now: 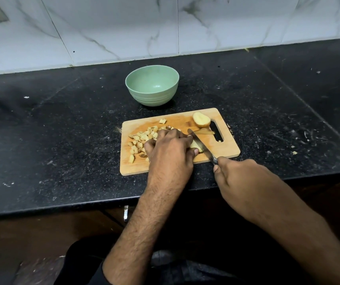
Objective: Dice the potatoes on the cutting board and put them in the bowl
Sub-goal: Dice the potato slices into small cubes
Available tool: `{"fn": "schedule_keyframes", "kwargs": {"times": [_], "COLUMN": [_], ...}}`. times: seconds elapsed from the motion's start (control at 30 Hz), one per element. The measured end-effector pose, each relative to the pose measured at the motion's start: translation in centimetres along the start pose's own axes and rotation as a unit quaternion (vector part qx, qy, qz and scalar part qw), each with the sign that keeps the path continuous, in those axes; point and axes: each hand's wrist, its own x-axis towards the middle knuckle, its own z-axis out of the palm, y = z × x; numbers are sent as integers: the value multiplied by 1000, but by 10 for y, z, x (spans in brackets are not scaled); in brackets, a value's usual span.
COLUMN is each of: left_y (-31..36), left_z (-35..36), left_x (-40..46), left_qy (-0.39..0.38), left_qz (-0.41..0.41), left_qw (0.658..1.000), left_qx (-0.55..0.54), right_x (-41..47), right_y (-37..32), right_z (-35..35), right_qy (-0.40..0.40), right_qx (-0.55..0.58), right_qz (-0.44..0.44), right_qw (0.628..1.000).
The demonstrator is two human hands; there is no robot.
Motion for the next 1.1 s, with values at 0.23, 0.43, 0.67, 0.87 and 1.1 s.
{"fn": "schedule_keyframes", "kwargs": {"times": [0.23, 0.43, 0.67, 0.87, 1.1], "left_y": [2, 1, -2, -3, -7], "left_z": [-2, -1, 0, 4, 13], "left_x": [2, 4, 5, 1, -2], "left_qy": [-1, 7, 9, 31, 65], "left_qz": [-2, 2, 3, -6, -8], "left_qw": [1000, 1000, 1000, 1000, 997], "left_qx": [13, 17, 3, -3, -43], "right_x": [-2, 1, 22, 17, -14], "right_y": [-2, -5, -2, 9, 21], "right_z": [1, 6, 11, 10, 5], "right_qy": [4, -2, -23, -38, -50], "right_qx": [-11, -8, 13, 5, 2], "right_qz": [-15, -14, -19, -29, -27], "right_qw": [1000, 1000, 999, 999, 998]}}
